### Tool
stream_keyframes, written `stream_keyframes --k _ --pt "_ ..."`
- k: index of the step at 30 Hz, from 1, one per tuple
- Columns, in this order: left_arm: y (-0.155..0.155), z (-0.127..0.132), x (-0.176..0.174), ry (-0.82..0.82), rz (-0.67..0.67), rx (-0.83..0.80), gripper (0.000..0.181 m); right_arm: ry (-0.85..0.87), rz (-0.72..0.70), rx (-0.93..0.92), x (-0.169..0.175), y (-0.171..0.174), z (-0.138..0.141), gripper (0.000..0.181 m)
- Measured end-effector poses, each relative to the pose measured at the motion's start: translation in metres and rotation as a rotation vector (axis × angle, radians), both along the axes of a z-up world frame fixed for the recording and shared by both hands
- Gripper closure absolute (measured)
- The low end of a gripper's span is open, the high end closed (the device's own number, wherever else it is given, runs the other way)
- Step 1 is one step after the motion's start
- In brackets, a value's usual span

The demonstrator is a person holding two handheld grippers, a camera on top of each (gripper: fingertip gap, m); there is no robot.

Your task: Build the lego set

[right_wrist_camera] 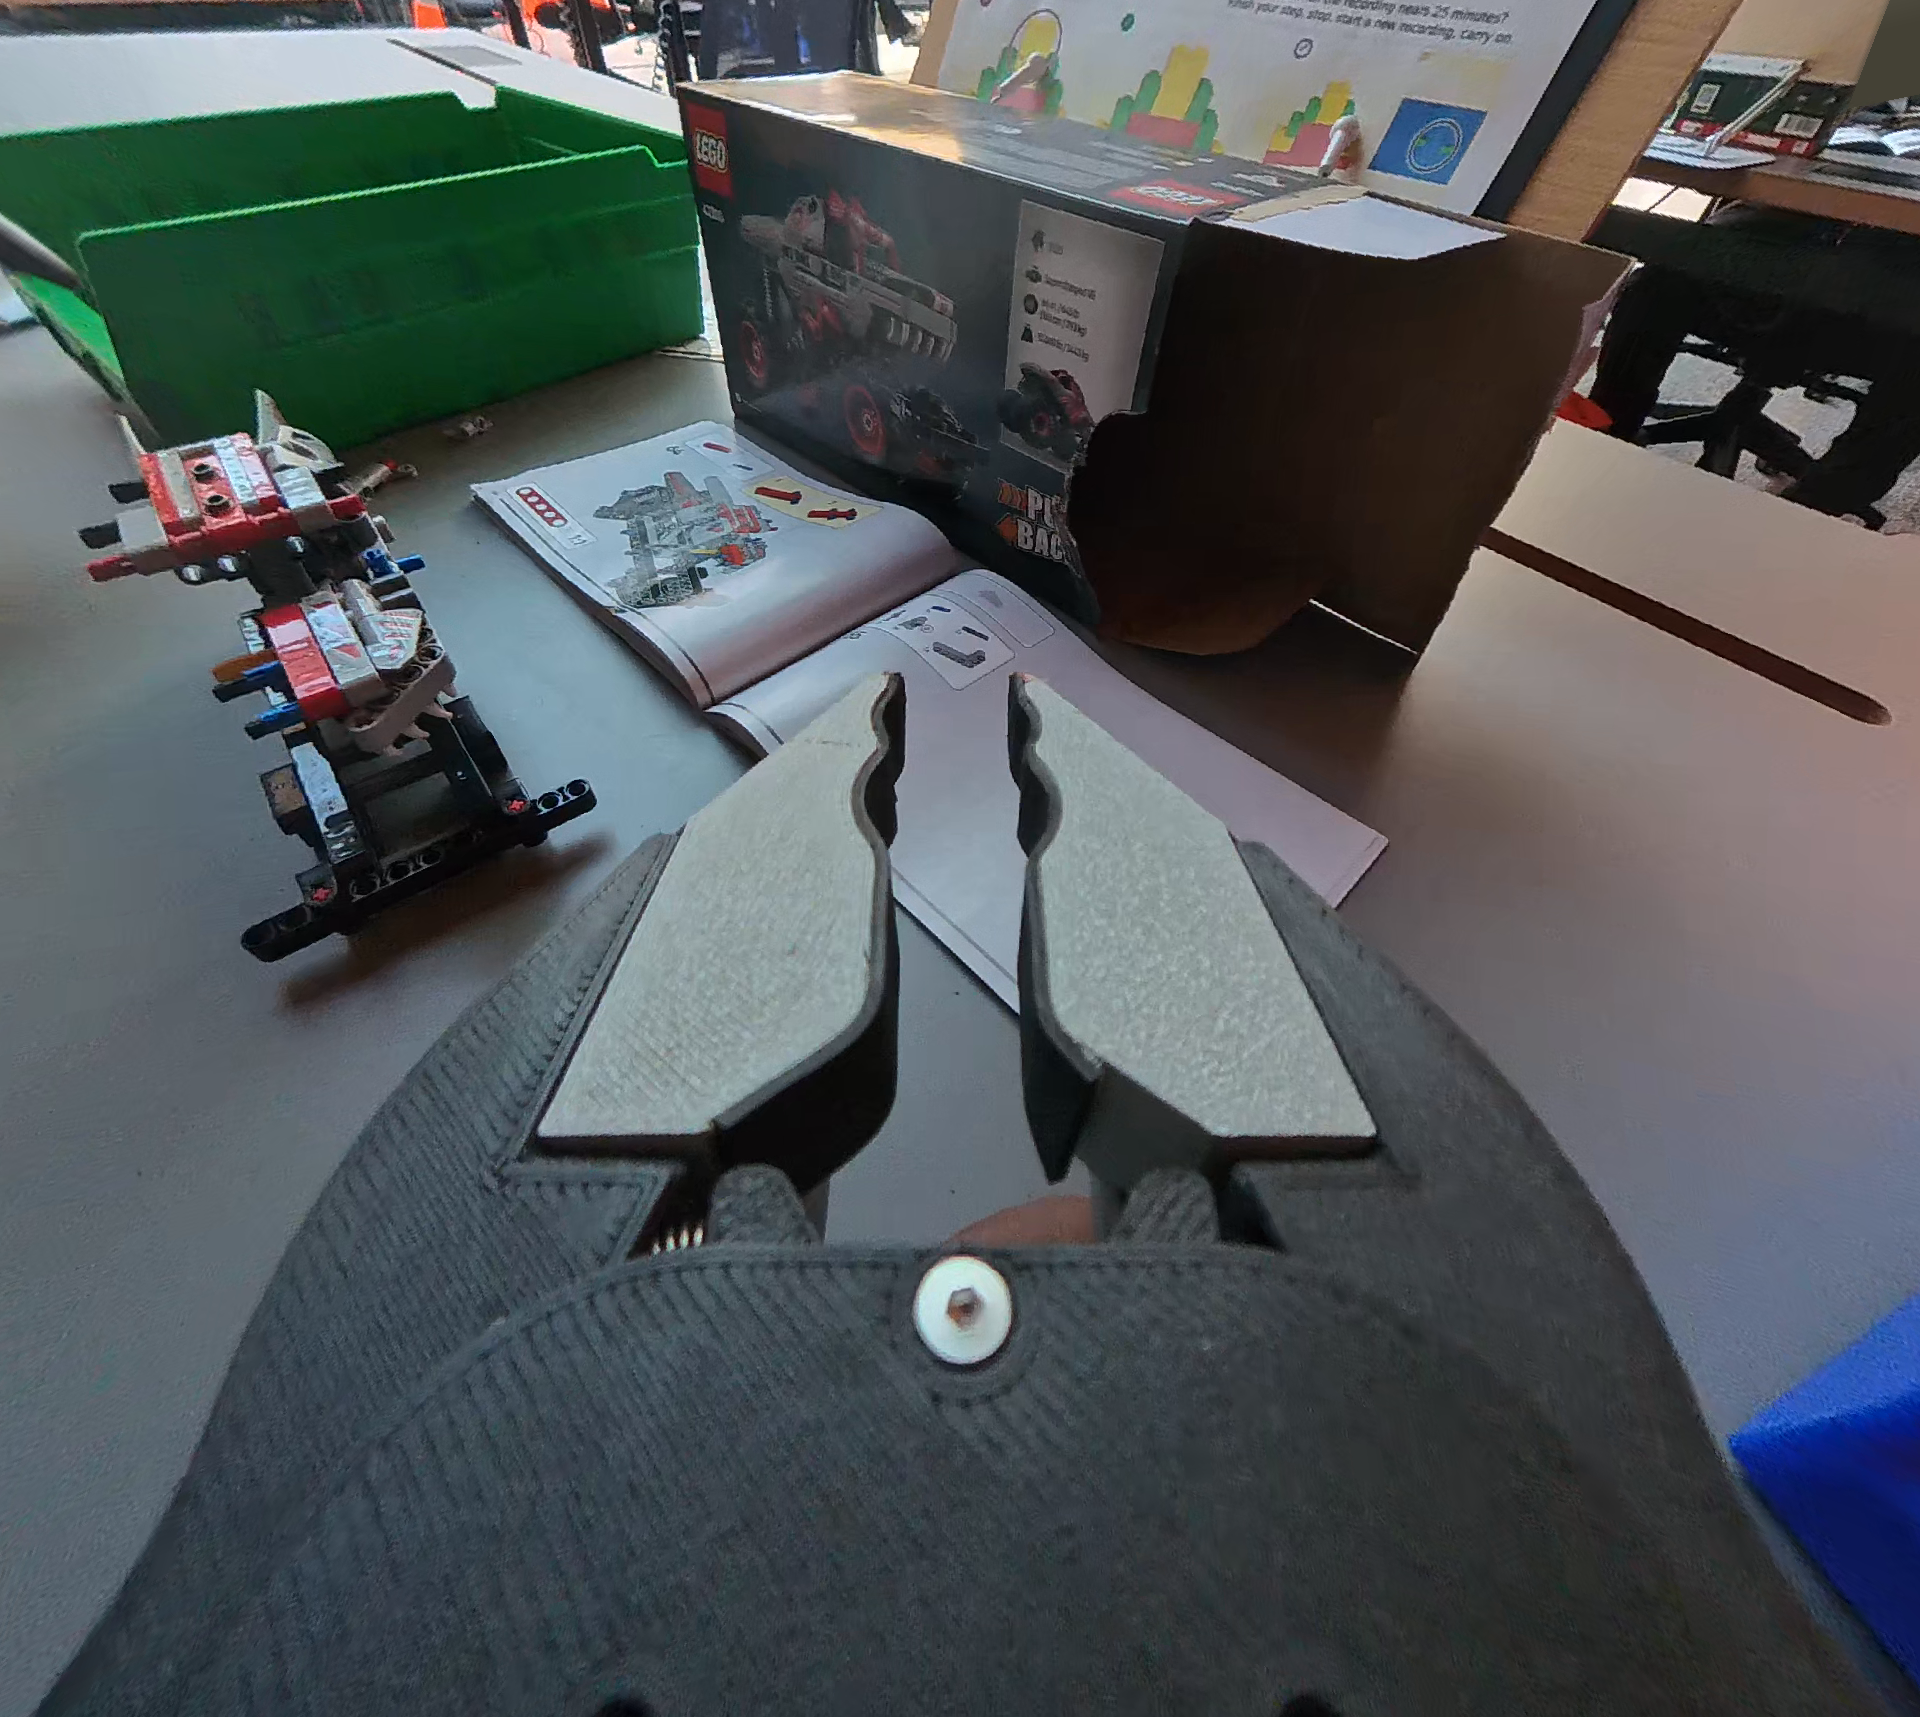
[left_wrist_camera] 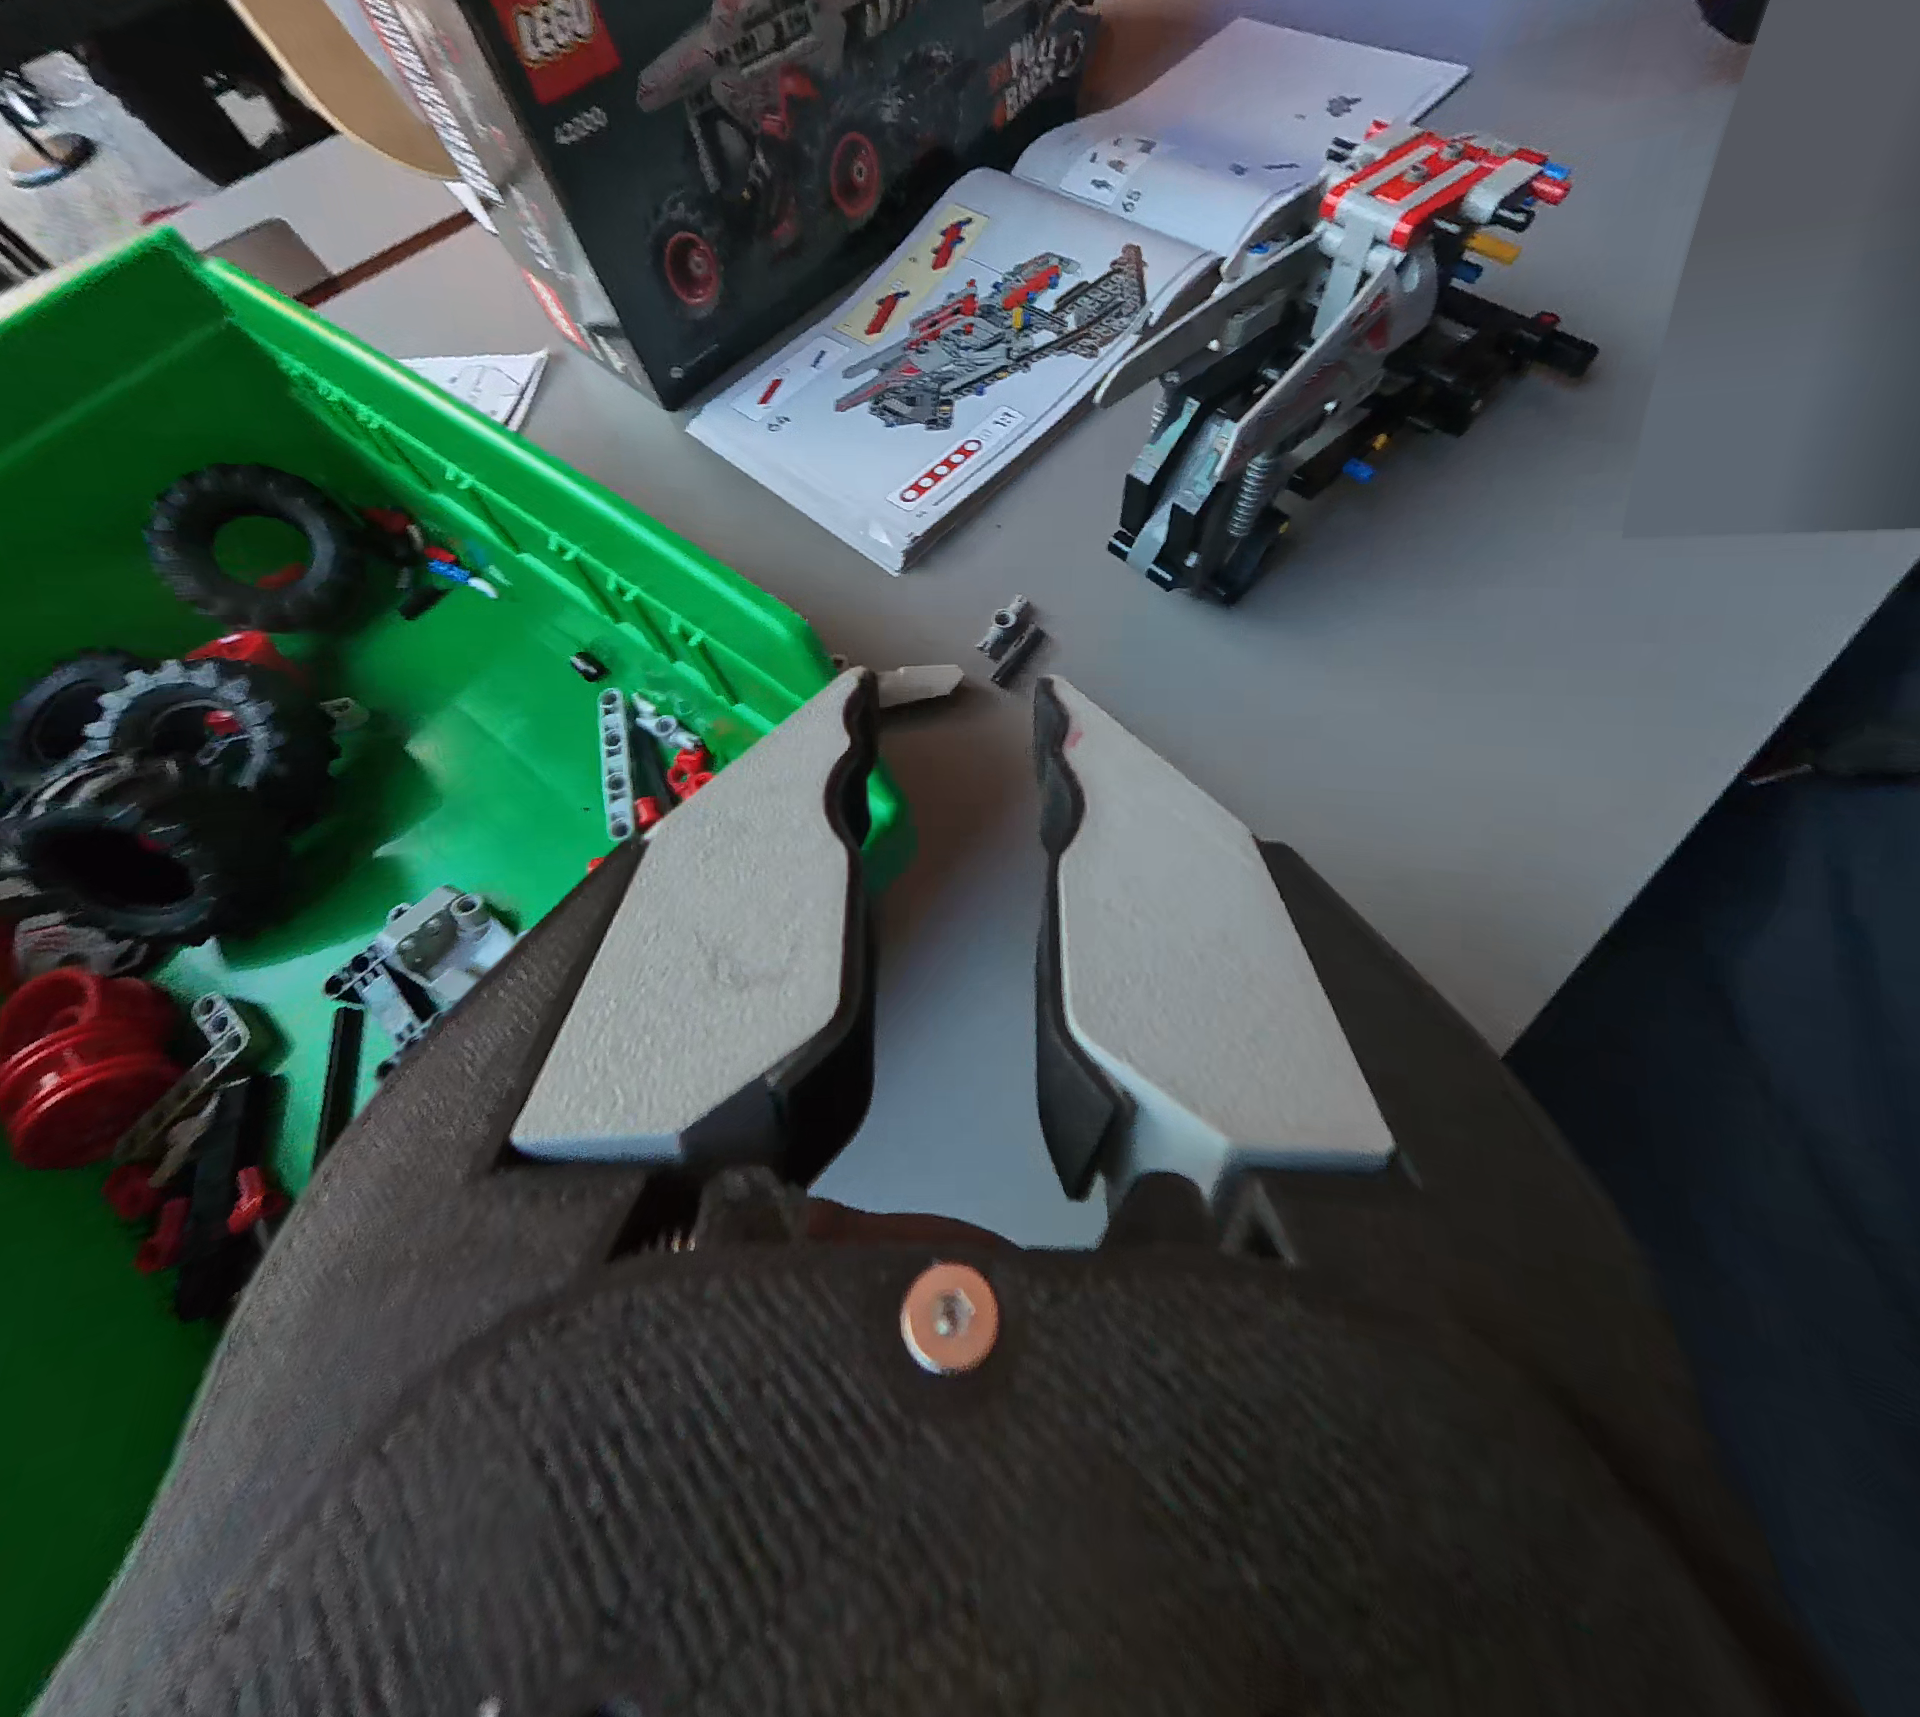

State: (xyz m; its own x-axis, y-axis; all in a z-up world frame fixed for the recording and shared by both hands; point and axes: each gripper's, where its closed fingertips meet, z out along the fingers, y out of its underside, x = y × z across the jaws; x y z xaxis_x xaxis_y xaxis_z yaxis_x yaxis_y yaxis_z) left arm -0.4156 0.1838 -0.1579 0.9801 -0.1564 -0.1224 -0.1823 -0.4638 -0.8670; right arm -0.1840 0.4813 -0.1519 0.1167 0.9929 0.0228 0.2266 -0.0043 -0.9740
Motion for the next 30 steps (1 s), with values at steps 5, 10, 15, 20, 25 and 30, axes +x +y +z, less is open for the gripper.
stream_keyframes --k 5,10,15,20,25,30 --pt "-0.011 0.019 -0.019 -0.002 0.085 0.071 0.154 0.010 0.002 -0.004 0.000 -0.001 0.001 0.165" --pt "-0.019 0.018 -0.031 0.015 0.138 0.082 0.156 0.012 -0.013 -0.007 0.000 0.001 0.000 0.165" --pt "-0.020 0.021 -0.036 0.011 0.147 0.088 0.156 0.016 -0.023 -0.017 0.000 0.004 0.000 0.165" --pt "-0.016 0.027 -0.040 -0.014 0.155 0.118 0.156 0.023 -0.029 -0.021 0.001 0.005 0.000 0.165" --pt "-0.012 0.027 -0.039 -0.009 0.154 0.129 0.155 0.020 -0.018 -0.018 0.000 0.002 0.000 0.164" --pt "-0.004 0.033 -0.039 0.011 0.151 0.163 0.155 0.019 -0.010 -0.014 0.000 -0.001 0.001 0.163"
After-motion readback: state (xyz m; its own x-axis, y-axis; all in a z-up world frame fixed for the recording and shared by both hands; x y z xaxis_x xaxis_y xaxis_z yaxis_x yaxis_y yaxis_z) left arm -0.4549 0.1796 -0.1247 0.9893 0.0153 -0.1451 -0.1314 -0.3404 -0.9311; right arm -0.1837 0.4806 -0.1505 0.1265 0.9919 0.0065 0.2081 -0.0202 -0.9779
